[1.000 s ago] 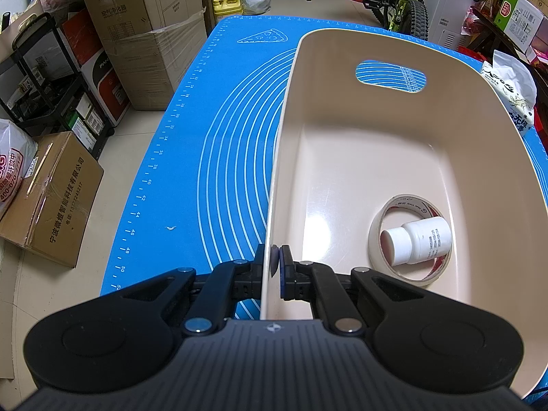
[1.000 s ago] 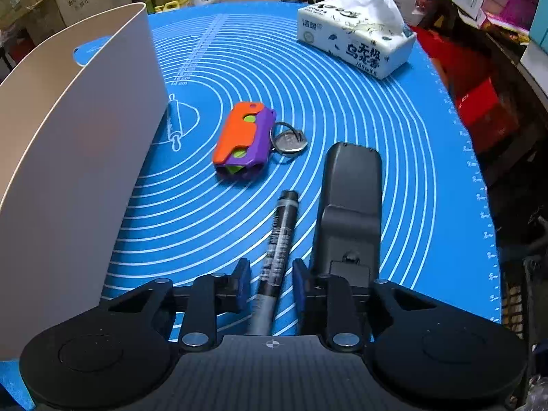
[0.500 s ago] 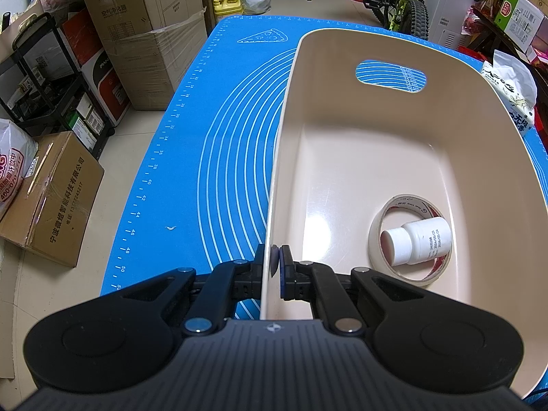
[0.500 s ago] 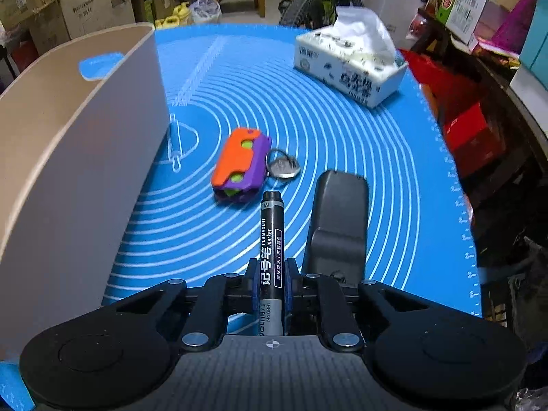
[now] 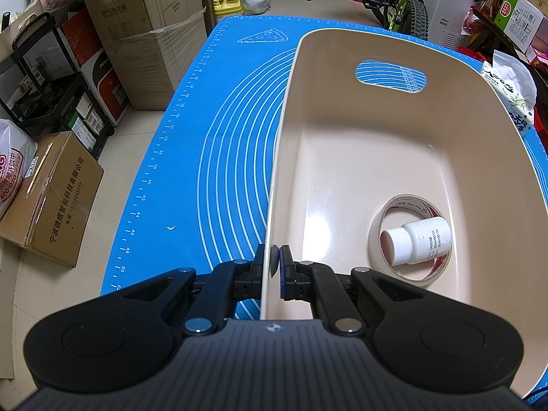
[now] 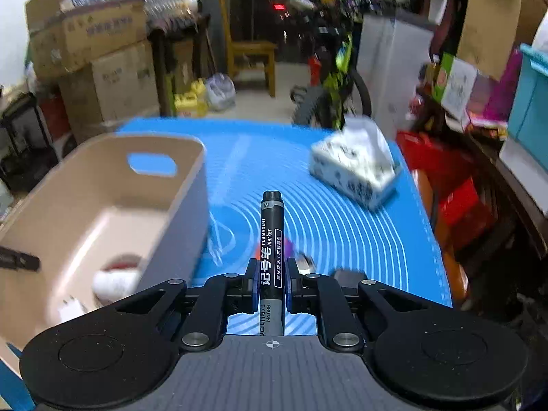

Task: Organize rigid objects
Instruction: 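Carry the black marker into the basket and release it with the right gripper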

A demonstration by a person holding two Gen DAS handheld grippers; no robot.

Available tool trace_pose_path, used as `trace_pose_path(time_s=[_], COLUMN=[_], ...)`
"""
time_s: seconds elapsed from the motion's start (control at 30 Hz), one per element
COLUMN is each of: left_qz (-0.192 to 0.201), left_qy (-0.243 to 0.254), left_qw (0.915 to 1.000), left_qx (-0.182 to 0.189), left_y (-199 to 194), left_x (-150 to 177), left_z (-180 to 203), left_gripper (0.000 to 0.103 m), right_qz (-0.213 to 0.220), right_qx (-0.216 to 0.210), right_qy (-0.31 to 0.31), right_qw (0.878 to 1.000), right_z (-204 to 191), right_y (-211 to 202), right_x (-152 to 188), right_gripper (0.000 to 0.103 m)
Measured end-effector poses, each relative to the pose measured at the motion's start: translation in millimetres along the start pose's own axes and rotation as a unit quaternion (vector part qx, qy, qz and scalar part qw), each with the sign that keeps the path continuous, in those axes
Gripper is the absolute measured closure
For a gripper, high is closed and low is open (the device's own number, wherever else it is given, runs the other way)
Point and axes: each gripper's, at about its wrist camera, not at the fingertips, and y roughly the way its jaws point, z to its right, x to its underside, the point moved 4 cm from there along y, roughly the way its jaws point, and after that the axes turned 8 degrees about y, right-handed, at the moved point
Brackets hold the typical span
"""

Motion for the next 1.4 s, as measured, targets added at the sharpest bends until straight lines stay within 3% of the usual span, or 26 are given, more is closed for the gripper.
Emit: trace_pose_path(time_s=[0.23,0.53,0.83,1.23,1.33,1.4], left_qz=[0.0,0.0,0.0,0.0,0.0,0.0], left_qy=[0.0,0.0,0.0,0.0,0.0,0.001], left_qw=[1.0,1.0,1.0,1.0,1.0,1.0], left_qx=[0.0,0.0,0.0,0.0,0.0,-0.001], left_y=[0.0,0.0,-0.4,-0.4,-0.4,-0.4], left_x=[0.0,0.0,-0.6,-0.6,-0.6,-0.8], left_z=[0.1,-0.2,1.2,1.2,1.3,1.3], left_gripper=[0.095,0.095,0.095,0.095,0.095,0.095], right_qz=[0.053,0.076,0.017,-0.081,-0.084,-0.072], right_qx=[-0.031,-0.091,-0.119,-0.11,-0.114,-0.121], right_qy=[-0.012,-0.032,-0.052,-0.087,-0.081,-0.078], right_qw=[0.998,0.992,0.991,0.987,0.987,0.987], right_z=[-31.8,-93.2,-132.7,-148.7,-145.4,-142.4], right_y=[-19.5,-14.2,19.1,51.3,50.9,45.8], right_x=[-21.7,-41.3,-22.0,17.7,19.1,16.4], right_gripper=[0.078,0.078,0.078,0.078,0.076,0.061])
